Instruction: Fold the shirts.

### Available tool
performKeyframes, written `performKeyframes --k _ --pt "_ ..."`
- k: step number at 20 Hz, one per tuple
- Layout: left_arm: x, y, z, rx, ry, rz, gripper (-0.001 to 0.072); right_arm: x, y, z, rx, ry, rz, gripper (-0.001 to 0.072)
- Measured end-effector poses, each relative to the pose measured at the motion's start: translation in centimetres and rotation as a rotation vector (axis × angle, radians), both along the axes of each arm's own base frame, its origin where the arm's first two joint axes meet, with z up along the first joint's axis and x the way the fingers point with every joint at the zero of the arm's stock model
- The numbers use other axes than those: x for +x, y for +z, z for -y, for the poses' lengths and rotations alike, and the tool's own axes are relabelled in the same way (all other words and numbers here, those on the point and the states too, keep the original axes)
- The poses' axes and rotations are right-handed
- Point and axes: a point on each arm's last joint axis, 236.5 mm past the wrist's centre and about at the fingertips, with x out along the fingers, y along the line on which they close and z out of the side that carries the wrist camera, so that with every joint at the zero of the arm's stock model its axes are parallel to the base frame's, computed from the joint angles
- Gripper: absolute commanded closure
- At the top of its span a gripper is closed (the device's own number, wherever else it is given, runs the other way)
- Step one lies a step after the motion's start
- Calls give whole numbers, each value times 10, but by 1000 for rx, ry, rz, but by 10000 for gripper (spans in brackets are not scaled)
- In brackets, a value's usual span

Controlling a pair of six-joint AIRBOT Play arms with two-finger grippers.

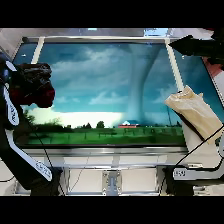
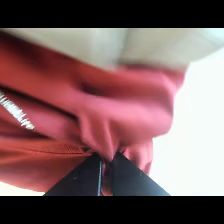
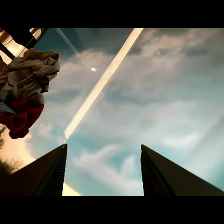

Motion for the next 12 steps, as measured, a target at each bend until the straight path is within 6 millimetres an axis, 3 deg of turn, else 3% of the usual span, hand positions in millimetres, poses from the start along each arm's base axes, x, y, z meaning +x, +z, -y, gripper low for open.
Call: performKeyframes --k 1,3,5,8,12 --pt "18 22 28 -81 -46 103 698 0 0 0 0 0 -1 210" --pt "44 71 90 -220 -144 291 698 -1 -3 0 -11 4 -10 339" --pt "55 120 165 -332 -274 445 698 -3 -13 5 -52 -1 -31 344" --pt "36 158 286 -442 -493 548 698 -3 -35 19 -155 -27 -69 344" --pt "-25 161 439 -493 -773 587 696 -3 -60 44 -295 -71 -117 342"
